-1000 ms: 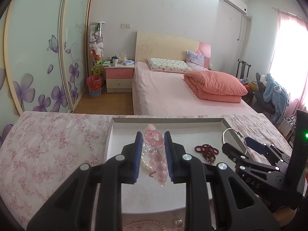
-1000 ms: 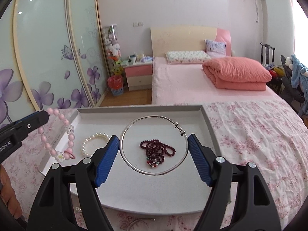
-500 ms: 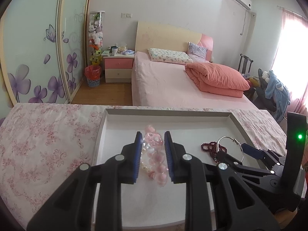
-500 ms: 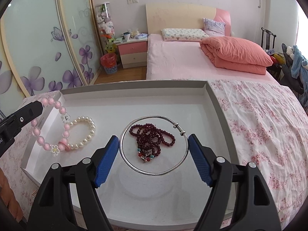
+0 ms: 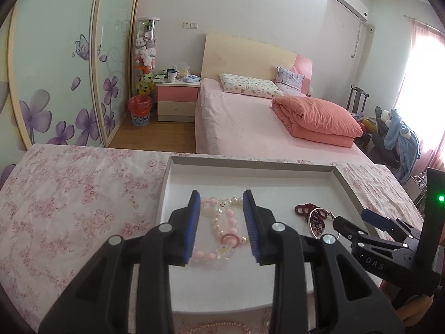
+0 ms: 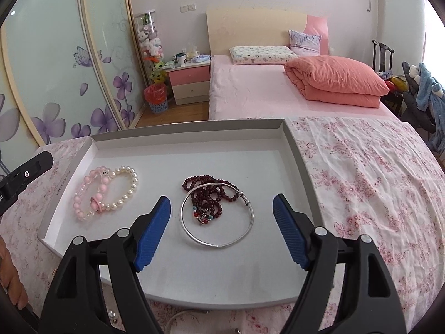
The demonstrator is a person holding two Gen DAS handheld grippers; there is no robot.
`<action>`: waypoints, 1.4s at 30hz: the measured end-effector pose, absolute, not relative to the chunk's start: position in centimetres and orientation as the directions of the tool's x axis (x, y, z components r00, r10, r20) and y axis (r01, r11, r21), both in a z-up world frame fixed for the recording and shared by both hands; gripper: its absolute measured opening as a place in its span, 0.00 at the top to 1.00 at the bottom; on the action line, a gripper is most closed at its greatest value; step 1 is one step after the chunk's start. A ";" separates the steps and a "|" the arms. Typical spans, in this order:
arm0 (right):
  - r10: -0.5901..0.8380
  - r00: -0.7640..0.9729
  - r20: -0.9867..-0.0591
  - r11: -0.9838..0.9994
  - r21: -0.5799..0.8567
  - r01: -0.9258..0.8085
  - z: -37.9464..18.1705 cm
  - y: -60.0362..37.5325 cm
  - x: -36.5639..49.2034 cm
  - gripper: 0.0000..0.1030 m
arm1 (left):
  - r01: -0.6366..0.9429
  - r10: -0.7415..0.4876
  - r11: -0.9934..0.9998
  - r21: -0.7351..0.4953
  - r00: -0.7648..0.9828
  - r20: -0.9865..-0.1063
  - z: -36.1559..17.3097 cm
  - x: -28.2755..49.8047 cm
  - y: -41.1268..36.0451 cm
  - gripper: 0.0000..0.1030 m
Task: Organize jewelry
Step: 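Withdraw both tools from the tray toward the remaining jewelry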
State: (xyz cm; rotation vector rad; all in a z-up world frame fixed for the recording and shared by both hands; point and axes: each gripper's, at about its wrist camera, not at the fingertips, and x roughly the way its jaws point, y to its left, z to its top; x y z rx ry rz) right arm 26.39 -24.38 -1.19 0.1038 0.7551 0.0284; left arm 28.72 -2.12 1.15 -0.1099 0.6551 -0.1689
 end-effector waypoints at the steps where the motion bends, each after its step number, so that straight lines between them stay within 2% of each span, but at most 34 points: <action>1: 0.064 0.732 -0.679 0.995 0.102 0.008 -1.0 -24.3 26.0 0.26 | 0.120 -0.190 0.980 -0.156 0.781 -0.595 1.2 28.4 -1.9 0.68; 5: 0.072 0.747 -0.660 0.995 0.102 -0.005 -0.2 -24.5 24.2 0.26 | 0.113 -0.184 0.981 -0.156 0.785 -0.592 1.4 26.2 -0.9 0.61; 12: 0.077 0.758 -0.648 0.995 0.102 -0.015 0.0 -25.5 19.8 0.26 | 0.104 -0.175 0.983 -0.150 0.774 -0.608 0.4 21.3 1.3 0.55; 20: 0.105 0.705 -0.702 0.993 0.114 -0.034 -2.6 -25.5 15.6 0.26 | 0.070 -0.119 0.992 -0.103 0.783 -0.610 -2.0 15.9 2.9 0.43; 31: 0.082 0.647 -0.758 0.997 0.073 -0.041 -4.9 -22.9 15.5 0.26 | 0.047 -0.105 0.993 -0.110 0.778 -0.619 -3.1 15.5 3.7 0.41; 39: 0.042 0.621 -0.783 0.999 0.043 -0.014 -5.8 -22.2 16.8 0.26 | 0.052 -0.111 0.992 -0.111 0.771 -0.627 -3.3 15.5 3.6 0.35; 42: 0.038 0.627 -0.778 0.999 0.036 -0.015 -5.6 -22.2 16.9 0.35 | 0.054 -0.111 0.993 -0.108 0.770 -0.629 -3.3 15.5 3.4 0.32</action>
